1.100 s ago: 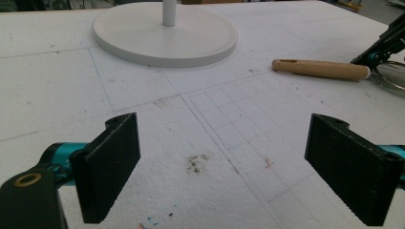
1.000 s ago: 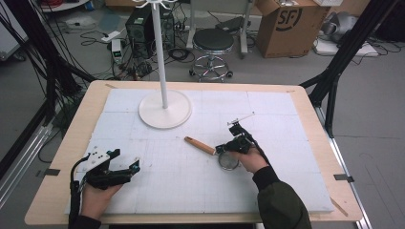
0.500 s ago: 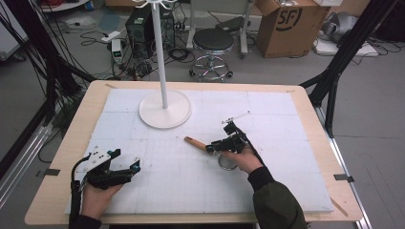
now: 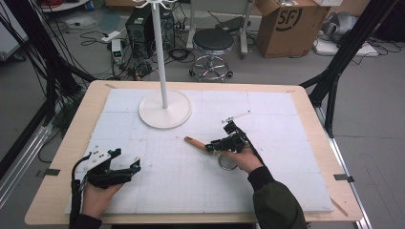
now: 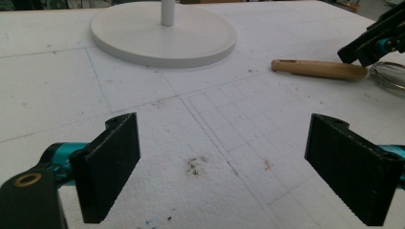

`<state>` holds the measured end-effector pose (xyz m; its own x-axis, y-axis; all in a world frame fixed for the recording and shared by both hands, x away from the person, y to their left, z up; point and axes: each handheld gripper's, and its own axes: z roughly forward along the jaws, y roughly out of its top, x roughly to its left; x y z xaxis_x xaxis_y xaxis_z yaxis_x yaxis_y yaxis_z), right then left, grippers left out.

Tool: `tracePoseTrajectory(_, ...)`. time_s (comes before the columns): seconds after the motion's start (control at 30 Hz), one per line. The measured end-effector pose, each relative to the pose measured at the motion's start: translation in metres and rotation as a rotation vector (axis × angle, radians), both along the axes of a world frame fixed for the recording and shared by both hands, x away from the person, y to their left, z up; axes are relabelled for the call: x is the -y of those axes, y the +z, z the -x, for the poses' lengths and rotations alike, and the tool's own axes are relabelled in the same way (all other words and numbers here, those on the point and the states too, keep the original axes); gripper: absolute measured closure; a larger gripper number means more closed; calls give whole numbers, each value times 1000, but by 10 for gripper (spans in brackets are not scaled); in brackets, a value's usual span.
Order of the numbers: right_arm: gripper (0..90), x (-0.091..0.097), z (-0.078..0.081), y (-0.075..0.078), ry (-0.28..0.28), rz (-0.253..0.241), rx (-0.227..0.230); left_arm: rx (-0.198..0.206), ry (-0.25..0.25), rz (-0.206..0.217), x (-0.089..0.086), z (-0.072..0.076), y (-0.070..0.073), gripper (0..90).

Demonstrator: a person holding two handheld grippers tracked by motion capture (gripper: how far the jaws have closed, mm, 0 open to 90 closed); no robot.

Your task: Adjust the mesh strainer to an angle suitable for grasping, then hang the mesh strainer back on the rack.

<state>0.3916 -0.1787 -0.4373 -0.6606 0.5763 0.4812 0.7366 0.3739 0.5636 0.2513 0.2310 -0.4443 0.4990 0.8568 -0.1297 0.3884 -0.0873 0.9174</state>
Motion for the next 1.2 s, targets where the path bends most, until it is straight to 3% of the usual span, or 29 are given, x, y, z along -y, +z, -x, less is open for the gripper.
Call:
tracePoseTrajectory(0.6,535,-12,5,-5,29,79,24,-2,-12,-2,2,-1,0,122)
tracePoseTrajectory(0.93,584,-21,12,-3,50,183,118,-10,-12,-13,3,0,-1,123)
tracePoseTrajectory(1.1,625,-23,12,-2,52,203,130,-11,-11,-17,4,0,-2,122)
tracePoseTrajectory(1.2,622,-30,13,1,67,258,141,-12,-9,-20,4,0,-2,122)
